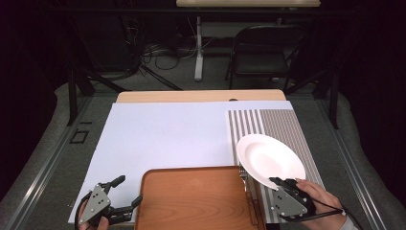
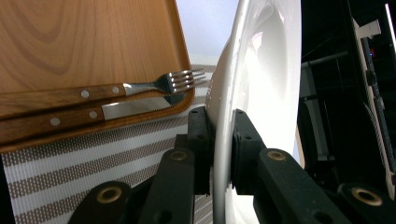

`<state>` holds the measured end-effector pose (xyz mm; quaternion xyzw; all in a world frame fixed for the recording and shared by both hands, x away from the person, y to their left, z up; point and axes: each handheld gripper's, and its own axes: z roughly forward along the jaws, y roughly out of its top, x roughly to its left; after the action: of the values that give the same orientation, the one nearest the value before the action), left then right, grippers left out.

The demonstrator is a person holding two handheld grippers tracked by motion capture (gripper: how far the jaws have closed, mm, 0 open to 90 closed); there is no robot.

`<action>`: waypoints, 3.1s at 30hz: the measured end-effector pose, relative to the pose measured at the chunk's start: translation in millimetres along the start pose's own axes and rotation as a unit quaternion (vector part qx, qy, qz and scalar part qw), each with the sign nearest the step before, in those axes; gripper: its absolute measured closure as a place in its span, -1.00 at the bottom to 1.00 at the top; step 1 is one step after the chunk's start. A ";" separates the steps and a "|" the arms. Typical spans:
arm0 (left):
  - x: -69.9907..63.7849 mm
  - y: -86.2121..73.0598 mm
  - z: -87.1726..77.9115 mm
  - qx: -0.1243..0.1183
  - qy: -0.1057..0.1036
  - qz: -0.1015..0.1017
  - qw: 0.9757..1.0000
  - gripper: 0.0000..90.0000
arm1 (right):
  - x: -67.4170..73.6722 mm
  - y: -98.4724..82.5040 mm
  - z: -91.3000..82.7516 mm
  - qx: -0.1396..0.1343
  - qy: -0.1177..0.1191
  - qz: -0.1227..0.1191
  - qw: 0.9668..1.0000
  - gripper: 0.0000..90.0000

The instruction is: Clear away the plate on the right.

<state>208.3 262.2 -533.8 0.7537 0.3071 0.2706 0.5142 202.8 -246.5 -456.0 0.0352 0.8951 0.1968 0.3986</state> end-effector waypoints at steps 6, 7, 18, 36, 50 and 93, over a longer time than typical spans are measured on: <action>-0.2 0.1 0.3 0.001 0.000 0.000 1.000 -0.65 | 2.9 9.1 0.5 -0.012 0.003 -0.005 1.000 0.80; -0.3 0.1 0.3 0.001 0.000 0.001 1.000 -0.65 | 3.6 10.4 0.1 -0.012 0.003 -0.004 1.000 0.80; -0.3 0.2 0.0 -0.001 0.000 -0.001 1.000 -0.65 | 14.1 36.5 -1.5 -0.051 0.013 -0.034 0.998 0.80; 0.8 0.8 2.3 -0.003 -0.002 0.000 1.000 -0.65 | 47.1 99.2 10.3 -0.135 0.069 -0.082 0.985 0.80; 1.6 1.4 4.6 -0.002 -0.007 -0.001 1.000 -0.65 | 70.1 112.1 23.9 -0.135 0.092 -0.102 0.981 0.80; 1.4 1.2 4.5 -0.001 -0.008 0.001 1.000 -0.65 | 108.3 111.3 56.7 -0.122 0.175 -0.098 0.972 0.77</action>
<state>212.7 260.2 -534.0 0.7558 0.3020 0.2651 0.5170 160.0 -101.9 -523.8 -0.1364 0.9192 0.2677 0.2546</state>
